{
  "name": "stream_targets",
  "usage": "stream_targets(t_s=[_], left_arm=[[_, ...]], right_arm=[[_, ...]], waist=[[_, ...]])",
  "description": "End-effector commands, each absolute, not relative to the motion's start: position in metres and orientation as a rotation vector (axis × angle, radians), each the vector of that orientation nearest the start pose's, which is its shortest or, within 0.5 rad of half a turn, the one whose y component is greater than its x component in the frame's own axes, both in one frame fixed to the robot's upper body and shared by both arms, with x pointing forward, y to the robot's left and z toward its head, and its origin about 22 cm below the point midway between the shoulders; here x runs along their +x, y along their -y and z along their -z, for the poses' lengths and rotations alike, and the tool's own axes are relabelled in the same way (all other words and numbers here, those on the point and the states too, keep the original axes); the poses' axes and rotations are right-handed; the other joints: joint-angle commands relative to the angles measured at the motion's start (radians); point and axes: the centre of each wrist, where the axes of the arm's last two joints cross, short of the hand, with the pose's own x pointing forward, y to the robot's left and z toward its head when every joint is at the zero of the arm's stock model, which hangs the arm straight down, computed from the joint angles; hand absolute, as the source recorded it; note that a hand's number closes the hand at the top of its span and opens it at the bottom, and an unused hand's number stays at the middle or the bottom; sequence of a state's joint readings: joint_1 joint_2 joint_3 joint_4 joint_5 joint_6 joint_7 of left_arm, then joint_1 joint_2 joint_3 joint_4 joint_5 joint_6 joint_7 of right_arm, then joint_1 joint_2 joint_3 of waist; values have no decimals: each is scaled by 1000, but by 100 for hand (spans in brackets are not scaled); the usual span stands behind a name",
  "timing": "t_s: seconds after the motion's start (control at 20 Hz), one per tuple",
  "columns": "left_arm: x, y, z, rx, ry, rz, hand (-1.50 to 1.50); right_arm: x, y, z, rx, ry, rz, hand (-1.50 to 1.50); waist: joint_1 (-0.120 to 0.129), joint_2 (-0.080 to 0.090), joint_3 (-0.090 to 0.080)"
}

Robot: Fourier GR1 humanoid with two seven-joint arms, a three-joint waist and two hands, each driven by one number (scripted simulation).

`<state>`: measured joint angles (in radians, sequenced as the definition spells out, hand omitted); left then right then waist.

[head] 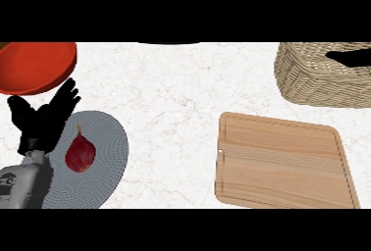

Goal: Pick the lemon from the cutting board and place it in the basket

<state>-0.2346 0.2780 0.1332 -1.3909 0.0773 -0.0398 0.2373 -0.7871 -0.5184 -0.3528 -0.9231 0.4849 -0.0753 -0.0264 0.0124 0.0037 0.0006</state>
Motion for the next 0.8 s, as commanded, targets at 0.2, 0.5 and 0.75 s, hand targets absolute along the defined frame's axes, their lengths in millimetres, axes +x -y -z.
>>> stream_targets(t_s=[0.2,0.5,0.75], left_arm=[[301,-329,-36,195,1401,72,0],[293,-330,-36,201,1388,54,0],[298,-337,-34,178,1400,76,0]], right_arm=[[402,396,-173,-823,1745,-73,-150],[370,468,-208,-723,1738,306,-150],[321,540,-225,-695,1694,325,-150]], waist=[[-5,0,0],[-8,-2,1],[-5,5,1]])
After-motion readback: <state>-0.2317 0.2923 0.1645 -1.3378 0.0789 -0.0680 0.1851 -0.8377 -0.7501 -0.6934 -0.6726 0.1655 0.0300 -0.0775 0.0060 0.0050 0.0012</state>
